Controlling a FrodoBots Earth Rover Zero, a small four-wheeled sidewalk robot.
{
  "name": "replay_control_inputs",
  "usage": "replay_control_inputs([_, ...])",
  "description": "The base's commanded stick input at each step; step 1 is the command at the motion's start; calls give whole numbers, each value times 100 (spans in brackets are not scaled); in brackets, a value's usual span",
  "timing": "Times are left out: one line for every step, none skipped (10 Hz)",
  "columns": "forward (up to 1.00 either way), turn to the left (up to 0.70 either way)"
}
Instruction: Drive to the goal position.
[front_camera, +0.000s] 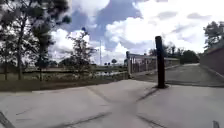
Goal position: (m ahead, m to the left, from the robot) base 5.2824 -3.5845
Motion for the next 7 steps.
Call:
replay_control_inputs([0, -45])
replay_control_inputs([0, -45])
replay_control_inputs([0, -45])
replay_control_inputs([0, -45])
replay_control_inputs([41, -38])
replay_control_inputs([100, -27])
replay_control_inputs([100, -19])
